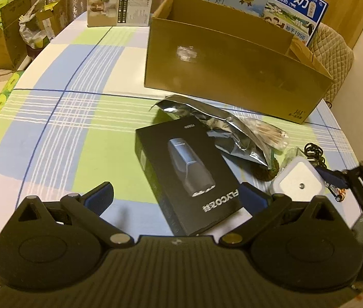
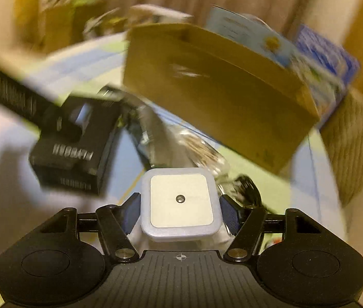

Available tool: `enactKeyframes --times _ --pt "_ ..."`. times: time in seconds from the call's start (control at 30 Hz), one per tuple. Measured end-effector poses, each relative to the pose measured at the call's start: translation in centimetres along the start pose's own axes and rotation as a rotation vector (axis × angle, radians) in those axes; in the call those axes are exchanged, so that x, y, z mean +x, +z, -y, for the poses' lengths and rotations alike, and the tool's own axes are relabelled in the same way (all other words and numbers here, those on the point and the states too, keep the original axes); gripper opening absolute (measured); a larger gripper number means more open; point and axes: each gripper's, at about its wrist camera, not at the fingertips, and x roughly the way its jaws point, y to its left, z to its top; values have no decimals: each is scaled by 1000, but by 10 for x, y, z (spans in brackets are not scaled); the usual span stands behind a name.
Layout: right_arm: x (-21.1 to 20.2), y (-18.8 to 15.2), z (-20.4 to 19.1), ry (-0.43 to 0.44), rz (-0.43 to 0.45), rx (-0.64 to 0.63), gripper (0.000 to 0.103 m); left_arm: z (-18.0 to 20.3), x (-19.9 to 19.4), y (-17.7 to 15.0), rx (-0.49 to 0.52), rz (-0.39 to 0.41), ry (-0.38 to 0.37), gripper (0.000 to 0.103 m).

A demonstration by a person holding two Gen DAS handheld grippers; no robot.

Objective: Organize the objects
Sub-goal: 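Grasp the white square night light with right tool while left tool grasps the black FLYCO box, then carry the FLYCO box with left tool while right tool carries the night light over the cardboard box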

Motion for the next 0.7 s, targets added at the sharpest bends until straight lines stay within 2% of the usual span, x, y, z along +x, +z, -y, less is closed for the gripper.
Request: enactKeyframes --times 0.13,0.3,0.47,0.7 --pt "-11 1 17 20 0 118 63 13 13 7 14 -6 22 101" --pt "-23 -6 16 28 2 146 63 29 36 16 33 -41 31 97" --pt "-26 -13 16 39 9 169 63 37 57 21 81 -100 107 90" --pt "-28 -12 14 88 9 202 63 22 39 7 151 -133 88 87"
